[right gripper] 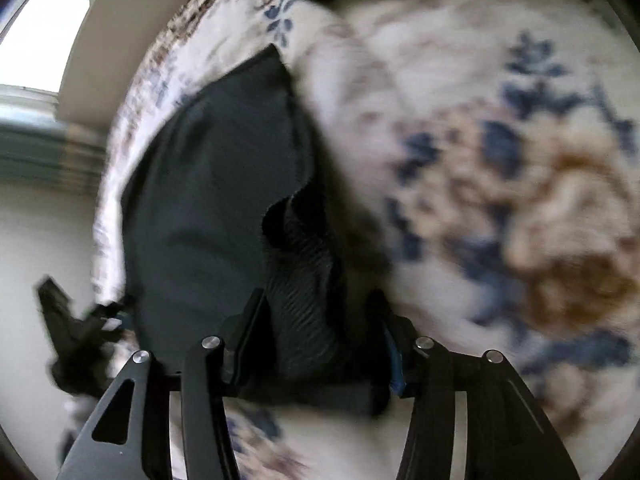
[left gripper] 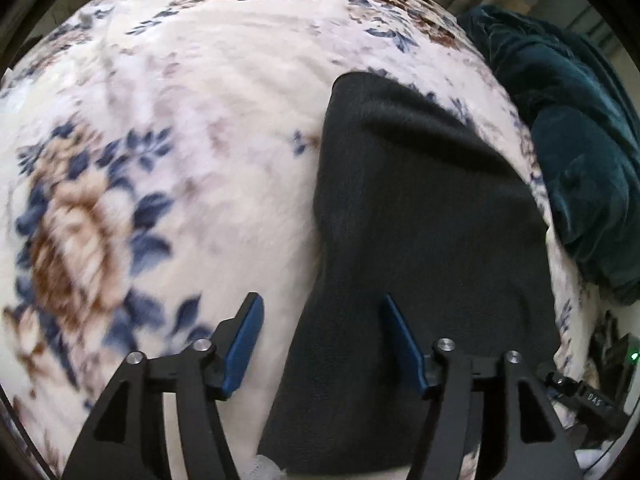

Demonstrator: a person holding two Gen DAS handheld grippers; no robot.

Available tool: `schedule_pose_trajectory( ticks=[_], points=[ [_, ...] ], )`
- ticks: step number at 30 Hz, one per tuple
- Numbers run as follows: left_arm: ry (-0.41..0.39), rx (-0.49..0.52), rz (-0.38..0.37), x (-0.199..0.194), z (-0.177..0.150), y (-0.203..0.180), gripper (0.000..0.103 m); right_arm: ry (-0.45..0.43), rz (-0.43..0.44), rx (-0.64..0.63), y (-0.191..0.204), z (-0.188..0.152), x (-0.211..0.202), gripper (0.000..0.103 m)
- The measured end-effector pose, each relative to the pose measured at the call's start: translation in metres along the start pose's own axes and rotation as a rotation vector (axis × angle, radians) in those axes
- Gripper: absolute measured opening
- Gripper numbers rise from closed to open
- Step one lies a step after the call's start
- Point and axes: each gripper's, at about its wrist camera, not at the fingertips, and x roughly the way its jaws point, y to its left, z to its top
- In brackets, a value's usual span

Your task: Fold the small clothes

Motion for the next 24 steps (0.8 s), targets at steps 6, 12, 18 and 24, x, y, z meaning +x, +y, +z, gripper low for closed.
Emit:
schedule_pose_trajectory(
  ticks=[6,12,18,24],
  points=[
    [-0.032,0.046,0.122,-0.024,-0.027,-0.021,0.085,-0.006,-0.157,-0.099,0.005,-0.011,-0.009,0.056],
    [-0.109,0.128,0.225,-0.084,-0.059,-0.061,0.103,-0.137,-0.405,-0.253,0.064,-0.018,-0.057,0.103],
    [-0.175,0.14,0.241,-0.169,-0.088,-0.095,0.103,-0.248,-0.511,-0.349,0.11,-0.058,-0.139,0.103],
    [-0.258,0.133,0.246,-0.269,-0.113,-0.123,0.103,-0.335,-0.494,-0.371,0.147,-0.105,-0.238,0.103]
  ],
)
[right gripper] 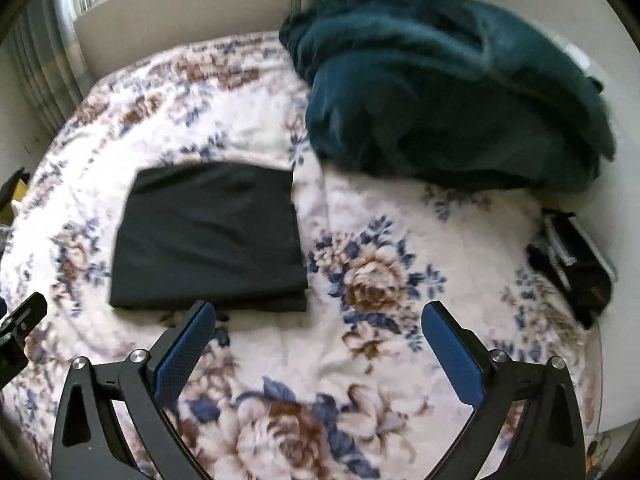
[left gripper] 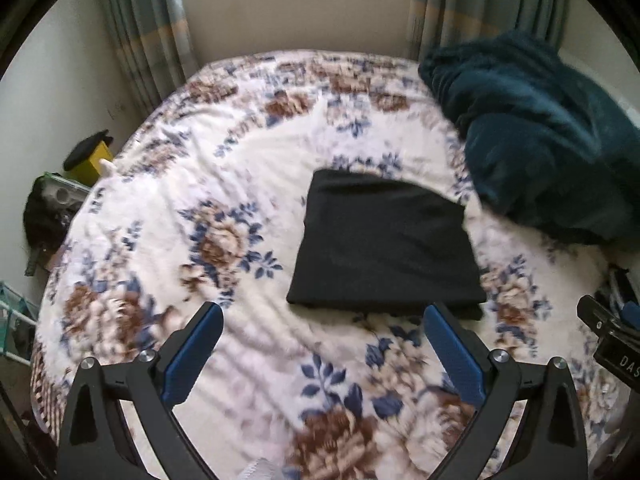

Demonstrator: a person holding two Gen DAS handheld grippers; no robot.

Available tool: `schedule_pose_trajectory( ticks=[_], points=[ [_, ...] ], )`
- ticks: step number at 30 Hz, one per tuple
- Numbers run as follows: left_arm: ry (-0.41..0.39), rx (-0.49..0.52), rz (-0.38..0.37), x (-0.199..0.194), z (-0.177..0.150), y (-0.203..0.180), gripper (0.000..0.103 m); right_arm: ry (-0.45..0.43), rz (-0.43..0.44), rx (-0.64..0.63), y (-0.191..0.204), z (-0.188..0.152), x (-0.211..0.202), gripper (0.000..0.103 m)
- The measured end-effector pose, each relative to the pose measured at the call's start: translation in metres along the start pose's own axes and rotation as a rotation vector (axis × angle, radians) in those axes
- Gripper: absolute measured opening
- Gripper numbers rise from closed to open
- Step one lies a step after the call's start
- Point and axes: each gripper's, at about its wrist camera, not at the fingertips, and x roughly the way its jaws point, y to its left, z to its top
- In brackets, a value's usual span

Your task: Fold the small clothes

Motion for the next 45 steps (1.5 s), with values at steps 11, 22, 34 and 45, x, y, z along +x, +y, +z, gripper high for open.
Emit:
schedule_pose_trajectory(
  ticks=[11,22,34,45],
  points=[
    [-0.119,0.019,0.012,-0.183,-0.018,-0.001,0.103,-0.163,0.037,-0.025,-0.037,-0.015,-0.225,0.103],
    [-0.198,0.028,0.001,-0.311,-0.044,-0.001,0.103,-0.278,0.092,-0.066,-0.059,-0.052,-0.414,0.103],
    [-0.25,0.01,0.001,-0.38,-0.065,0.008,0.103,-0.363,0.133,-0.08,-0.067,-0.083,-0.525,0.103],
    [-0.278,0.005,0.015,-0.395,-0.069,0.007,0.103,-0.373,0.141,-0.086,-0.072,-0.085,-0.546,0.103]
  ],
)
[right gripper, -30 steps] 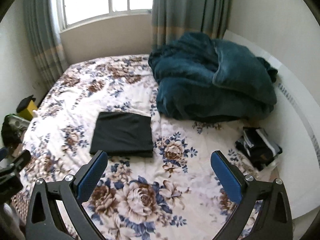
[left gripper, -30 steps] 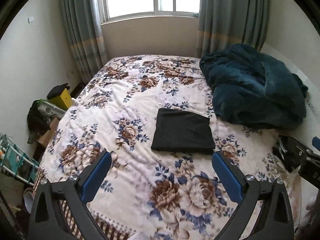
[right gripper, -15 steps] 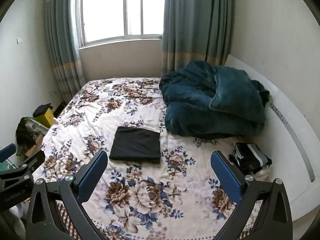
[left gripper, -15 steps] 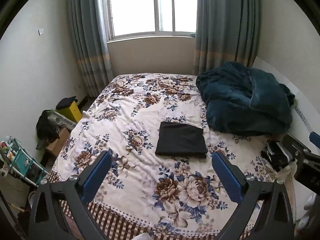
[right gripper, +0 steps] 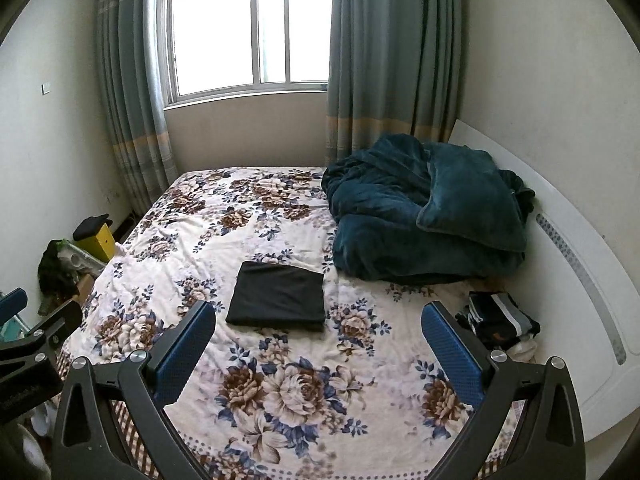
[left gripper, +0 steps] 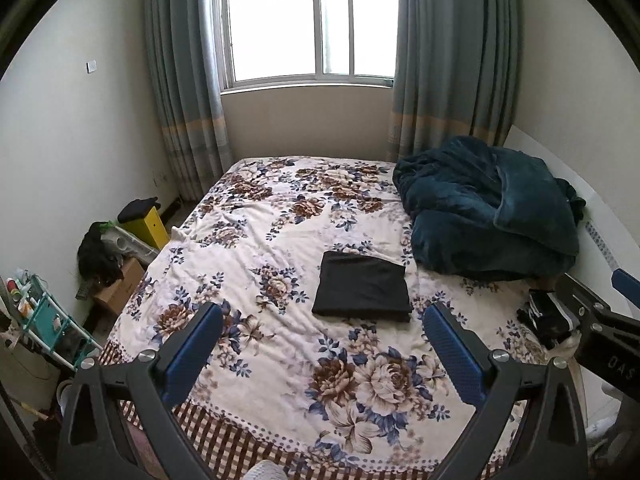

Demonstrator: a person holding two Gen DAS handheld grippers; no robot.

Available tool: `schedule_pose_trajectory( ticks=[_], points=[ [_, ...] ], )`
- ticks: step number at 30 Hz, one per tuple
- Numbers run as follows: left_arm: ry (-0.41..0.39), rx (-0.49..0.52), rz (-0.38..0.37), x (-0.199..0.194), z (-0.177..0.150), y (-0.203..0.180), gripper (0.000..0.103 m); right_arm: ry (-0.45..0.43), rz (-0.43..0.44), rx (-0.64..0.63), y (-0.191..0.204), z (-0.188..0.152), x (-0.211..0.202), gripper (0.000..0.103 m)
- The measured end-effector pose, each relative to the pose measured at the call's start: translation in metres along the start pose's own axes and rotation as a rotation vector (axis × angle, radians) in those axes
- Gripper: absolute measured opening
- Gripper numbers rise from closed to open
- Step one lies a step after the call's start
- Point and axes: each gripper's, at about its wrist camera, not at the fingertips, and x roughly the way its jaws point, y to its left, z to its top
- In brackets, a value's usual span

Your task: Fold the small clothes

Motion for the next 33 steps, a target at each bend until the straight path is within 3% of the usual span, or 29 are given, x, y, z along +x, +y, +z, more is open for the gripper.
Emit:
schedule_pose_trajectory(
  ticks=[16,33],
  points=[
    [0.006,-0.005,0.008,-0.003,0.003,-0.003,0.103,0.003,0.027,-0.018,-0.006,0.013,0.01,0.103],
    [0.004,0.002,0.002,-0.003,0.005,-0.002,0.103,0.01,0.045,-0.011,-0.005,0.005,0.01,0.103]
  ],
)
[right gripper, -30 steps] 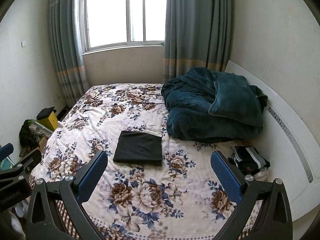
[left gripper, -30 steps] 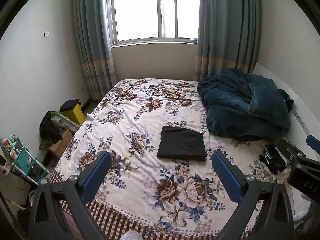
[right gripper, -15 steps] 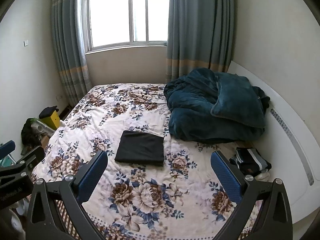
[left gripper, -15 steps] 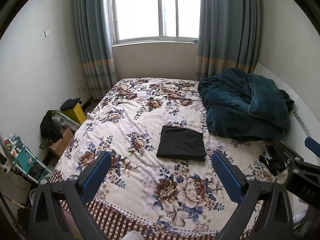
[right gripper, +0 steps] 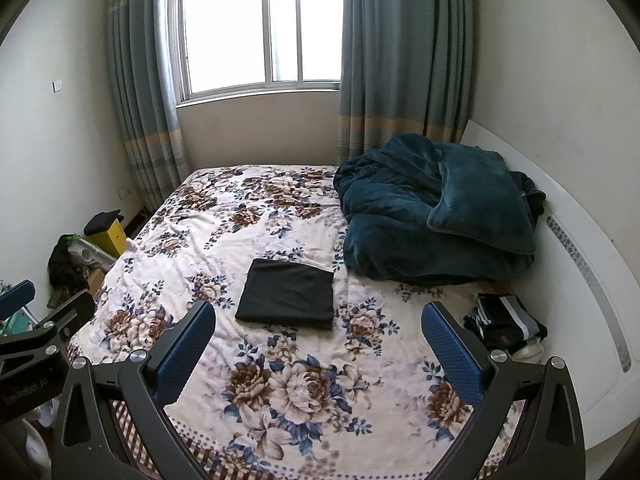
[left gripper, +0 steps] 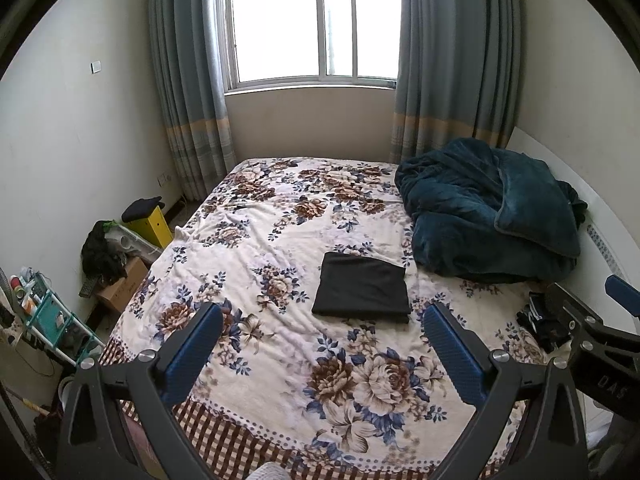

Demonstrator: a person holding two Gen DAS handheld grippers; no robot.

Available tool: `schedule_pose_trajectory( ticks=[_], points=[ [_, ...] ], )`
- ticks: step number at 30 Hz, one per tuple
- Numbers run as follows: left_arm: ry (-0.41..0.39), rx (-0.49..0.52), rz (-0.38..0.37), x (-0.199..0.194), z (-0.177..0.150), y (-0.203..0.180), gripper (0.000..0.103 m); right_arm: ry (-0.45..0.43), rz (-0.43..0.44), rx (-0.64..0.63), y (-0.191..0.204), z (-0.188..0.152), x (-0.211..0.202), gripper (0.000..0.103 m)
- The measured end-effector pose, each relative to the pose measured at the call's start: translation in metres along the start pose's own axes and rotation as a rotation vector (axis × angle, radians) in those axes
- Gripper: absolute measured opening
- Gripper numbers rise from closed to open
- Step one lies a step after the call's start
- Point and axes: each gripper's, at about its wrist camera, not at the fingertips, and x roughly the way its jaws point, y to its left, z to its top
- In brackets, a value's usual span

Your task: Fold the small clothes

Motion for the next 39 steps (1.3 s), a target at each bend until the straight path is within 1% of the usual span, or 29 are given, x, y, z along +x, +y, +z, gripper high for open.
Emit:
schedule_pose_trajectory(
  ticks=[39],
  points=[
    [-0.003,-0.013,0.009,-0.011,0.0,0.002,0.103,0.0,0.008,-0.007,0.008,-0.005,-0.005,0.103]
  ],
)
